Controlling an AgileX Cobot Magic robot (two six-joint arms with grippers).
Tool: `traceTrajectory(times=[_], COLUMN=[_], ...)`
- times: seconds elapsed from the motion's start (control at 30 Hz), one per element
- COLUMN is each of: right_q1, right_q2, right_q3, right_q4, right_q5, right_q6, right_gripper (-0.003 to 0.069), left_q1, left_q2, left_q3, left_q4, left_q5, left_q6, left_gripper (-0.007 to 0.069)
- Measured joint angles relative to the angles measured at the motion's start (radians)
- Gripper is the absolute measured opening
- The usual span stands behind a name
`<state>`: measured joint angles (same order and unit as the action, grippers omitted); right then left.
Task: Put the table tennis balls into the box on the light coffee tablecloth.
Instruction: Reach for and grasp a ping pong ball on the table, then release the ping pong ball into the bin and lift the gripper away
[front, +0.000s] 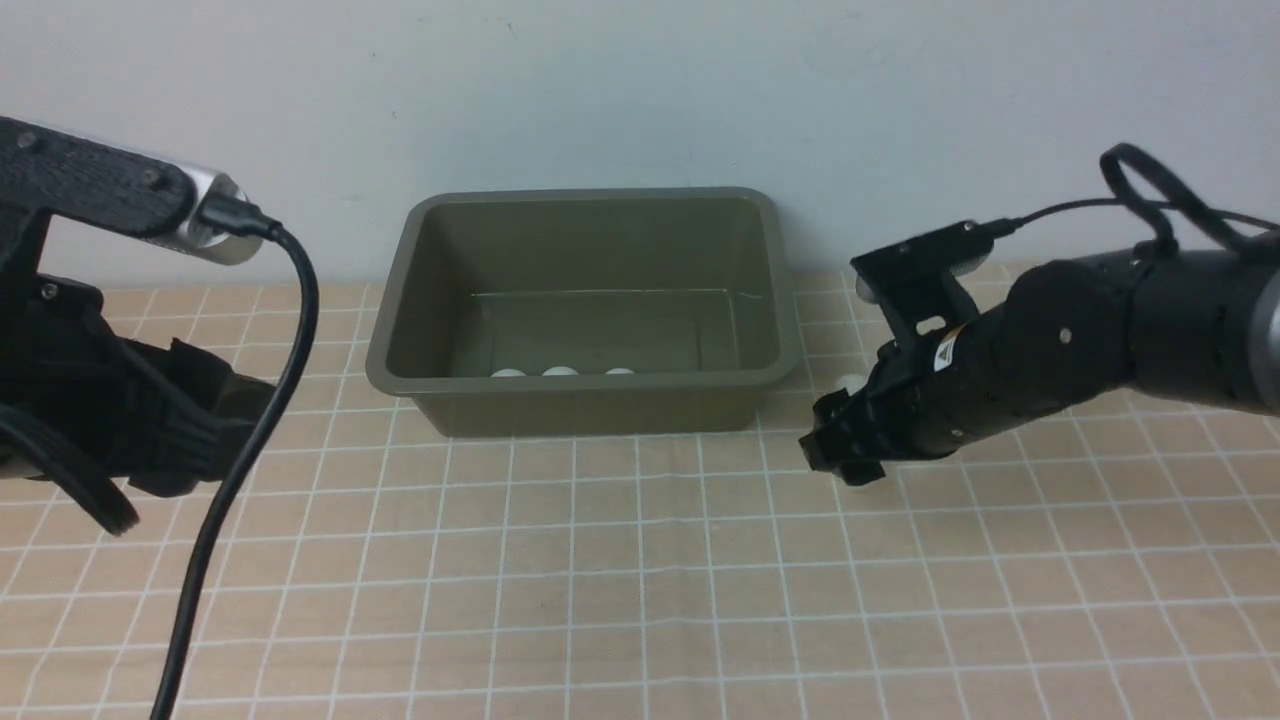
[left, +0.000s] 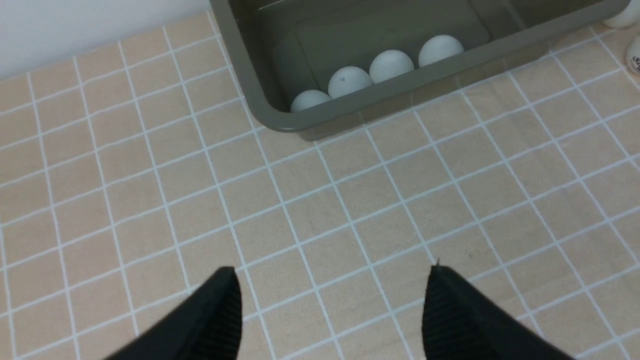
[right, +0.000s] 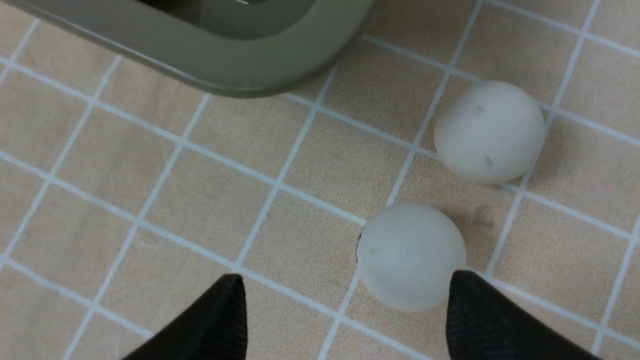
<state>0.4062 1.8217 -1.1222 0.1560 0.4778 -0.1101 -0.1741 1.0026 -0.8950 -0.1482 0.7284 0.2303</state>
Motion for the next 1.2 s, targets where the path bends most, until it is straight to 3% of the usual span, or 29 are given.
traceTrajectory(times=[0.27, 0.6, 0.97, 1.07, 1.13, 1.2], right_q1=[-0.002, -0.026, -0.026, -0.026, -0.026, -0.026], right_q2=[0.066, 0.074, 0.121, 0.128, 0.127, 0.109], right_q3=[-0.002, -0.003, -0.003, -0.003, -0.003, -0.003], right_q4=[-0.033, -0.181, -0.177, -0.18, -0.182, -0.204], right_q5=[-0.072, -0.097, -0.107, -0.109, -0.11, -0.093], right_q6=[0.037, 0.158, 0.164, 0.157, 0.153, 0.152], right_gripper=[0.0484, 0.0484, 0.048, 0.043, 0.0353, 0.0349], left_q1=[0.0, 0.0, 0.0, 0.0, 0.0, 0.0], left_q2=[0.0, 0.0, 0.0, 0.0, 0.0, 0.0], left_q3=[0.0, 0.0, 0.0, 0.0, 0.0, 0.0], left_q4=[-0.002, -0.004, -0.004, -0.004, -0.004, -0.004], left_q5=[0.005, 0.017, 0.017, 0.017, 0.017, 0.017], left_q6=[0.0, 0.0, 0.0, 0.0, 0.0, 0.0], left_gripper=[0.0404, 0.0404, 0.0404, 0.0404, 0.0404, 0.0404])
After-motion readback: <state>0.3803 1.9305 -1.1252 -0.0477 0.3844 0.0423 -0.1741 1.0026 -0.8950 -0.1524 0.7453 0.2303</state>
